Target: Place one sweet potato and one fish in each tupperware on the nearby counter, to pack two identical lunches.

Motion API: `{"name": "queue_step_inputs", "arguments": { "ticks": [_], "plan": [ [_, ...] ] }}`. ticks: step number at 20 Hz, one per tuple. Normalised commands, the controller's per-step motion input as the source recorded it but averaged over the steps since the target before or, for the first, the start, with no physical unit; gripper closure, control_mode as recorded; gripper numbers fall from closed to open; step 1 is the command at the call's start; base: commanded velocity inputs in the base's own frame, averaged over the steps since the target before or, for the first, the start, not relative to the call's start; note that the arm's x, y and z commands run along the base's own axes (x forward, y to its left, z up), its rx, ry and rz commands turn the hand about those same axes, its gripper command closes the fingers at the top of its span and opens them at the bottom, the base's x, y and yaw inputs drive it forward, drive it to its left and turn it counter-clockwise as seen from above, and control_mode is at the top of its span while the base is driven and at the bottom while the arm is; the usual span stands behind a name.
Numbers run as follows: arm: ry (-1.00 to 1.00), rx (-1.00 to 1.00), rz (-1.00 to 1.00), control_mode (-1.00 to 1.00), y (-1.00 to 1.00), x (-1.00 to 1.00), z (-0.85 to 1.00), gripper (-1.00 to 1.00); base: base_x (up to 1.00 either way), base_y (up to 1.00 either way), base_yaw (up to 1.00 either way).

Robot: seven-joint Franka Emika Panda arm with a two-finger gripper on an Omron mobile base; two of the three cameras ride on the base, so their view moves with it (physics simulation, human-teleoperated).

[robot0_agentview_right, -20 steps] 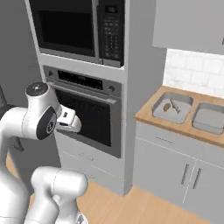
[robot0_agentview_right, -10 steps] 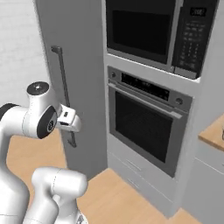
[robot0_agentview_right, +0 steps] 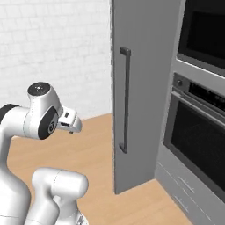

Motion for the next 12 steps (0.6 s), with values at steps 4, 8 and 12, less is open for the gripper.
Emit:
{"name": "queue_step_inputs", "arguments": {
  "ticks": [4, 8, 12],
  "plan": [
    [0.0, 0.0, 0.0, 1.0, 0.0, 0.0, 0.0, -1.0, 0.09, 1.0, 0.26],
    [0.0, 0.0, 0.0, 1.0, 0.0, 0.0, 0.0, -1.0, 0.83, 1.0, 0.11],
    [0.0, 0.0, 0.0, 1.0, 0.0, 0.0, 0.0, -1.0, 1.0, 1.0, 0.0]
  ]
}}
